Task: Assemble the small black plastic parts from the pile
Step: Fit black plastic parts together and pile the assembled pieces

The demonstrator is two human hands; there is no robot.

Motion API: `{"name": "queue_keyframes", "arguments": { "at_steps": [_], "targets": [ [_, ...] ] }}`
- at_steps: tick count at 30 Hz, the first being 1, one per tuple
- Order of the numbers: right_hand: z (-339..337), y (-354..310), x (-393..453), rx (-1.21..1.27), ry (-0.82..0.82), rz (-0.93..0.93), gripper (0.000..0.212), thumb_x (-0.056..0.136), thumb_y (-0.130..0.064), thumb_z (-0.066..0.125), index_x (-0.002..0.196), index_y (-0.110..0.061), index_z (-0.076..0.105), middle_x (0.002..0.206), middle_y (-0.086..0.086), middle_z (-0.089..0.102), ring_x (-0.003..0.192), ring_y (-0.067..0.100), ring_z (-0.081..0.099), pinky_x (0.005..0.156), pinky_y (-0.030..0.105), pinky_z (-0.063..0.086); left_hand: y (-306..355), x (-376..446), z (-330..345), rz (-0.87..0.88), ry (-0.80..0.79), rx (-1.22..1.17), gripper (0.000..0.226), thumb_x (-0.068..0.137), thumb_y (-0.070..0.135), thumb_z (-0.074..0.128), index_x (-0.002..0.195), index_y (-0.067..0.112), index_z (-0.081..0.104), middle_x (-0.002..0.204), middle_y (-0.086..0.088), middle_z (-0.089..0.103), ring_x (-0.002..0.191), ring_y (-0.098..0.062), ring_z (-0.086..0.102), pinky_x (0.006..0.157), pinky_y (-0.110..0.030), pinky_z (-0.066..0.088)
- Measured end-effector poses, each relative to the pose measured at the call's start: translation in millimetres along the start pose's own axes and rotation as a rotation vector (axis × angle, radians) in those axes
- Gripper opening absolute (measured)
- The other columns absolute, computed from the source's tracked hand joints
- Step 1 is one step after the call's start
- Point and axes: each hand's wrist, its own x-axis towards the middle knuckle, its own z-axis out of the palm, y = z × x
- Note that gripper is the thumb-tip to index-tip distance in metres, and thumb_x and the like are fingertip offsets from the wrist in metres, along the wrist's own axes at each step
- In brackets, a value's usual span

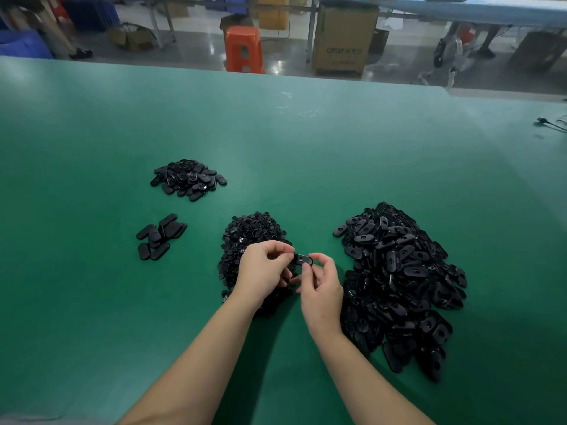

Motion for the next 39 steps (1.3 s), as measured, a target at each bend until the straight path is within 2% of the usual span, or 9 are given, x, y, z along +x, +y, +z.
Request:
{"name": "queue_keyframes", "arguments": {
  "at_steps": [3, 5, 12, 19, 26, 30, 32, 34, 39],
  "targets": [
    [-0.1, 0.1, -0.5, -0.018, 0.014, -0.014, 0.014, 0.1, -0.017, 0.057, 0.106, -0.029, 0.056, 0.07, -0.012, 0.071, 0.059, 0.006, 0.06, 0.063, 0.031, 0.048, 0.1, -1.0, 4.0, -0.01, -0.006, 0.051, 0.012, 0.094, 0.005, 0.066, 0.091, 0.014, 0.074, 0.06, -0.001, 0.07, 0.052, -0.013, 0.066, 0.049, -0.025, 0.053],
    [-0.7, -0.3, -0.4, -0.02, 0.018, -0.012, 0.015, 0.099, -0.015, 0.056, 0.106, -0.028, 0.057, 0.067, -0.013, 0.068, 0.059, 0.005, 0.057, 0.061, 0.026, 0.042, -0.6, -2.1, 6.4, -0.01, -0.006, 0.072, 0.014, 0.094, 0.005, 0.065, 0.09, 0.014, 0.074, 0.063, -0.002, 0.071, 0.053, -0.014, 0.067, 0.051, -0.025, 0.054],
    [-2.0, -2.2, -0.6, -0.011, 0.007, -0.018, 0.016, 0.098, -0.011, 0.056, 0.108, -0.023, 0.059, 0.064, -0.01, 0.065, 0.061, 0.006, 0.056, 0.062, 0.031, 0.047, 0.2, -1.1, 11.9, 0.004, 0.036, 0.136, 0.011, 0.091, 0.005, 0.068, 0.088, 0.016, 0.07, 0.067, 0.002, 0.073, 0.052, -0.016, 0.07, 0.05, -0.026, 0.056],
    [-1.6, -2.6, -1.6, -0.011, -0.001, -0.031, 0.018, 0.098, -0.009, 0.055, 0.107, -0.024, 0.059, 0.061, -0.012, 0.061, 0.058, 0.006, 0.053, 0.059, 0.027, 0.042, 4.1, -1.9, 12.5, 0.017, 0.037, 0.22, 0.015, 0.09, 0.004, 0.067, 0.081, 0.016, 0.071, 0.061, 0.005, 0.071, 0.049, -0.013, 0.069, 0.048, -0.021, 0.054],
    [-3.1, -2.9, -2.3, -0.01, -0.009, -0.029, 0.018, 0.097, -0.01, 0.055, 0.105, -0.026, 0.057, 0.062, -0.01, 0.062, 0.058, 0.009, 0.053, 0.058, 0.027, 0.041, 7.2, -2.6, 12.3, 0.045, 0.043, 0.258, 0.016, 0.089, 0.005, 0.068, 0.079, 0.017, 0.073, 0.063, 0.003, 0.071, 0.05, -0.012, 0.069, 0.051, -0.024, 0.057],
    [-3.2, -2.4, -1.8, -0.009, -0.02, -0.012, 0.015, 0.098, -0.012, 0.055, 0.106, -0.024, 0.055, 0.07, -0.004, 0.069, 0.063, 0.012, 0.059, 0.061, 0.03, 0.046, 5.6, -4.5, 14.7, 0.082, 0.073, 0.304, 0.015, 0.088, 0.009, 0.07, 0.078, 0.019, 0.073, 0.071, 0.006, 0.071, 0.062, -0.011, 0.067, 0.059, -0.025, 0.058],
    [-3.6, -1.3, -1.8, -0.009, -0.014, -0.008, 0.015, 0.099, -0.012, 0.056, 0.105, -0.025, 0.054, 0.071, -0.005, 0.069, 0.062, 0.007, 0.058, 0.06, 0.026, 0.044, 4.7, -6.2, 16.4, 0.13, 0.084, 0.348, 0.014, 0.088, 0.01, 0.07, 0.08, 0.02, 0.074, 0.074, 0.011, 0.07, 0.064, -0.002, 0.064, 0.058, -0.014, 0.051],
    [-3.7, -0.7, -1.5, -0.01, -0.007, 0.001, 0.015, 0.099, -0.013, 0.056, 0.105, -0.026, 0.054, 0.073, -0.006, 0.07, 0.064, 0.006, 0.06, 0.06, 0.025, 0.044, 4.5, -8.8, 18.4, 0.194, 0.098, 0.405, 0.012, 0.089, 0.01, 0.069, 0.085, 0.02, 0.076, 0.082, 0.013, 0.068, 0.071, 0.001, 0.063, 0.061, -0.01, 0.048],
    [-3.9, -0.7, -0.5, 0.023, 0.02, 0.016, 0.021, 0.098, -0.013, 0.059, 0.099, -0.033, 0.052, 0.078, -0.007, 0.072, 0.071, 0.006, 0.066, 0.062, 0.018, 0.047, 0.3, -15.2, 24.9, 0.308, 0.117, 0.463, 0.018, 0.091, 0.006, 0.064, 0.099, 0.014, 0.079, 0.099, 0.012, 0.064, 0.09, -0.004, 0.062, 0.085, -0.024, 0.053]
  ]
}}
